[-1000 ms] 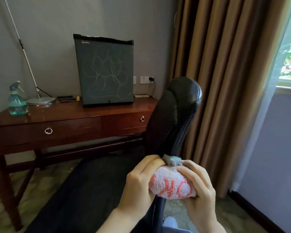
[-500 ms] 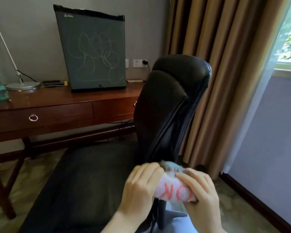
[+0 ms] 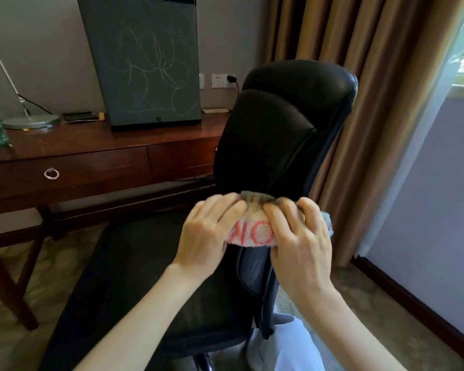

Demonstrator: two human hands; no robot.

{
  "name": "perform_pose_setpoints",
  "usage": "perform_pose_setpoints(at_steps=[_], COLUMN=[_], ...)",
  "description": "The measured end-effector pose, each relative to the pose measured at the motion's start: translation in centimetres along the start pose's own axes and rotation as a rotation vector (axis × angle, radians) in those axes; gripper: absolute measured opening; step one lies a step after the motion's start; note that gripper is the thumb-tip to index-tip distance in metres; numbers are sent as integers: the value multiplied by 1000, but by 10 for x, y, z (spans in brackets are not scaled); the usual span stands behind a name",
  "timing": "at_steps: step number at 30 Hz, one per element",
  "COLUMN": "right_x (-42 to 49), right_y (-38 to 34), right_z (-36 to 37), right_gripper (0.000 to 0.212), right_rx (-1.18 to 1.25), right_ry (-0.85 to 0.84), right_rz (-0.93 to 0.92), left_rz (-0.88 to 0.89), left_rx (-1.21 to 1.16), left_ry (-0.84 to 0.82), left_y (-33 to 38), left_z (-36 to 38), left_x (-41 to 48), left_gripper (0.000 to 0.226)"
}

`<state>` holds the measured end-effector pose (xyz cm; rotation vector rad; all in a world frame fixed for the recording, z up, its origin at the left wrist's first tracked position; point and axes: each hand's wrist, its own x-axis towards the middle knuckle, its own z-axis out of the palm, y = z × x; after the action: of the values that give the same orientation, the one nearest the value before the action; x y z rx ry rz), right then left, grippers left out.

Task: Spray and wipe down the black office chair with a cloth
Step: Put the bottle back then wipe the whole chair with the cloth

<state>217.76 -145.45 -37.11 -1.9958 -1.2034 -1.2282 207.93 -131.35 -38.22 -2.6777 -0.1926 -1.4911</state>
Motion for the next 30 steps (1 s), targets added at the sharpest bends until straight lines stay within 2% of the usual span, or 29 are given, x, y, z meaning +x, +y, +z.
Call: perform_pose_setpoints(at_steps=[3, 8, 11, 15, 20, 23, 26, 30], right_x=[-33, -98, -126, -125, -23, 32, 40, -16], right_y=[1, 9, 13, 22, 47, 58, 52, 35], right_z=[19, 58, 82, 95, 65, 49, 51, 72], right_gripper=[37, 54, 47, 45, 28, 21, 27, 33], right_rx=[-3, 82, 137, 238, 280, 240, 200, 181], right_ry=[-83, -204, -218, -137, 129, 223, 202, 157], right_rz=[16, 80, 123, 211, 123, 86, 130, 158], left_rz=[6, 121, 150, 122, 107, 118, 102, 65], left_rx=[-16, -5, -5, -11, 33, 86, 91, 41], left_ry=[-65, -135, -220, -233, 61, 149, 92, -6], left_y=[0, 0, -1, -4, 0, -4, -13, -21], left_z=[16, 37, 55, 72, 48, 33, 39, 68], left_x=[-27, -49, -65, -70, 14, 73, 89, 29], left_gripper=[34, 21, 22, 26, 36, 26, 29, 33])
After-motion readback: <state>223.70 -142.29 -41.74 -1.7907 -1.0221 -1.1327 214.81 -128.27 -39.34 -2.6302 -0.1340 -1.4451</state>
